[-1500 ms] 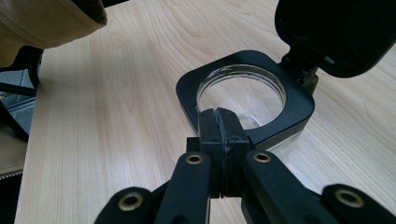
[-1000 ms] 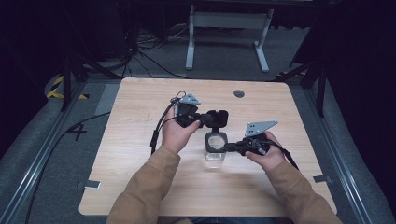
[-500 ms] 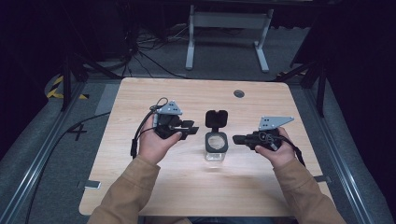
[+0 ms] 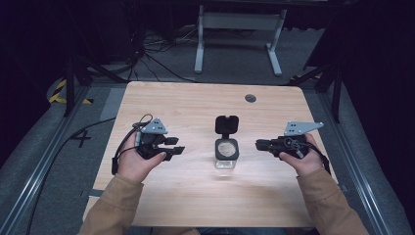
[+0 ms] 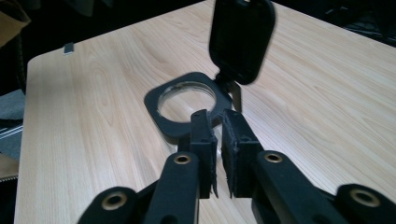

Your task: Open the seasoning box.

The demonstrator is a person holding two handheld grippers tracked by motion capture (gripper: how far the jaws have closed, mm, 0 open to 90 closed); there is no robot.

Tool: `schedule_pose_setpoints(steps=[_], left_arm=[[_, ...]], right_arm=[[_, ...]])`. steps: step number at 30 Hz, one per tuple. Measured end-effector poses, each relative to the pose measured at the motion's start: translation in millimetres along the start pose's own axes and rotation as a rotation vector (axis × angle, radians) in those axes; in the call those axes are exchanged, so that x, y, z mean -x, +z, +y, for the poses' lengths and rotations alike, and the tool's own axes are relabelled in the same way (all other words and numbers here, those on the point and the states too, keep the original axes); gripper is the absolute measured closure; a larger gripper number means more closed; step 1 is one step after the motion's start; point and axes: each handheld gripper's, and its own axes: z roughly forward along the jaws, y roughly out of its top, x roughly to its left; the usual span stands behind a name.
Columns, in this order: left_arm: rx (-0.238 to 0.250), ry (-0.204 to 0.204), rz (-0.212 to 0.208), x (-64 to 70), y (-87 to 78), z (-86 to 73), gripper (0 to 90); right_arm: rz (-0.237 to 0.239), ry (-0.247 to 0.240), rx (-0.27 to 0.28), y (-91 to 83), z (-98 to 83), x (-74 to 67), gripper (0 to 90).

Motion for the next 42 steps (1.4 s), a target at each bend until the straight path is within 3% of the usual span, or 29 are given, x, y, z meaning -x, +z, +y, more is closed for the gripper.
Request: schedule_pose_setpoints(steps=[2, 5, 12, 18, 20, 23, 25, 30, 36, 42], left_arm=[[-0.027, -0.007, 0.015, -3.8, -2.6, -7.3, 57.5], [-0.079, -0.05, 0.039, -10.8, -3.9, -23.4, 57.1], [-0.148, -0.064, 0.069, -17.1, -4.0, -44.2, 56.3], [-0.188, -0.11, 0.078, -27.2, -3.0, -63.2, 53.9], [-0.222, -0.134, 0.117, -32.1, -0.7, -71.2, 53.1], [-0.256, -0.164, 0.135, -40.5, 0.4, -83.0, 53.2], [-0.258, -0.195, 0.124, -44.8, 0.6, -89.6, 53.1], [-0.27, -0.215, 0.117, -52.8, 2.1, -96.6, 51.5], [-0.294, -0.193, 0.145, -59.5, 8.4, -103.5, 48.2], [-0.281, -0.173, 0.106, -57.4, 17.1, -101.1, 47.4]], right_arm=[[-0.009, 0.017, -0.005, -6.1, -4.3, 2.9, 76.6], [-0.047, 0.044, -0.026, -19.5, -17.4, 9.5, 67.5], [-0.11, 0.087, -0.07, -40.4, -39.4, 18.6, 57.4], [-0.18, 0.115, -0.12, -53.9, -59.0, 26.7, 52.2], [-0.186, 0.129, -0.148, -53.7, -65.0, 28.7, 51.3], [-0.192, 0.153, -0.183, -52.0, -74.3, 31.9, 49.5], [-0.21, 0.158, -0.206, -51.2, -79.1, 33.9, 49.4], [-0.252, 0.157, -0.26, -44.5, -92.4, 38.6, 49.1], [-0.276, 0.15, -0.267, -36.7, -105.5, 42.1, 48.8], [-0.266, 0.136, -0.262, -28.9, -112.7, 41.1, 47.7]])
